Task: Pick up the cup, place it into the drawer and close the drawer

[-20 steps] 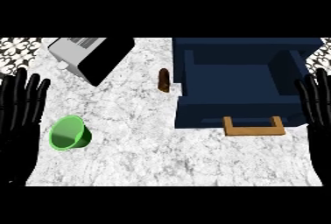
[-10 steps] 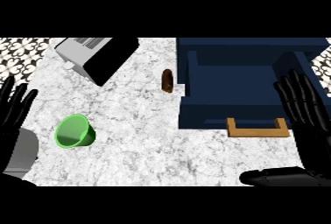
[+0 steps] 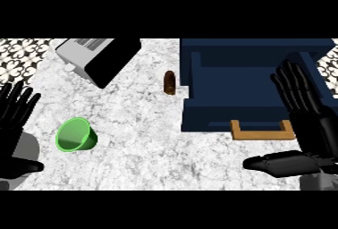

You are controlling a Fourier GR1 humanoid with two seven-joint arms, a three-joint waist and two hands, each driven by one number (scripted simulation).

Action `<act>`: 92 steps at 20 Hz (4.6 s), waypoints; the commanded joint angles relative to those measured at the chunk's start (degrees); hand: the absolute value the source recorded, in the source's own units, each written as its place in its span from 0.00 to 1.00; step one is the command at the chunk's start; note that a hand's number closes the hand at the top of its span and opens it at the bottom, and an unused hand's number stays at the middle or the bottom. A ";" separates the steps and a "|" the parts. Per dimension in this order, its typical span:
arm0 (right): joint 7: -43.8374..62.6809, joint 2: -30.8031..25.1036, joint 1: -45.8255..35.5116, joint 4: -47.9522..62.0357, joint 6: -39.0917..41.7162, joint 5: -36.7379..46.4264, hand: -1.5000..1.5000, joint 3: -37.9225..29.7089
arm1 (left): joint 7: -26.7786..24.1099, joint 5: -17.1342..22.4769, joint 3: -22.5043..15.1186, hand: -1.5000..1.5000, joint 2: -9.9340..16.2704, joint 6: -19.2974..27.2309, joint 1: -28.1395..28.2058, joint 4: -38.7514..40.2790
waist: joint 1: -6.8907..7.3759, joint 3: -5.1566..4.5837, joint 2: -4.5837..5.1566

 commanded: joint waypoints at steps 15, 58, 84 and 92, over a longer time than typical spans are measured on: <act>5.35 -1.88 -8.85 0.43 -0.37 -0.75 0.00 -2.61 | -24.99 -17.89 0.98 0.00 3.36 -3.70 -10.02 42.31 | -0.20 -0.01 -0.02; 1.64 -4.09 -8.42 5.00 3.77 -3.98 0.00 -6.06 | -58.82 -29.69 -1.71 1.00 -2.65 -1.80 -25.59 76.12 | -2.20 -0.33 0.85; 5.08 -4.31 -7.23 1.29 1.87 -3.36 0.00 -6.86 | -50.92 -25.27 -1.73 1.00 -13.89 16.30 -38.55 56.10 | 0.47 0.11 -0.69; 5.50 -4.61 -8.03 2.09 0.85 -1.04 0.00 -6.47 | -33.55 -25.02 -6.24 1.00 -17.38 20.85 -47.86 46.13 | 0.10 0.04 -0.35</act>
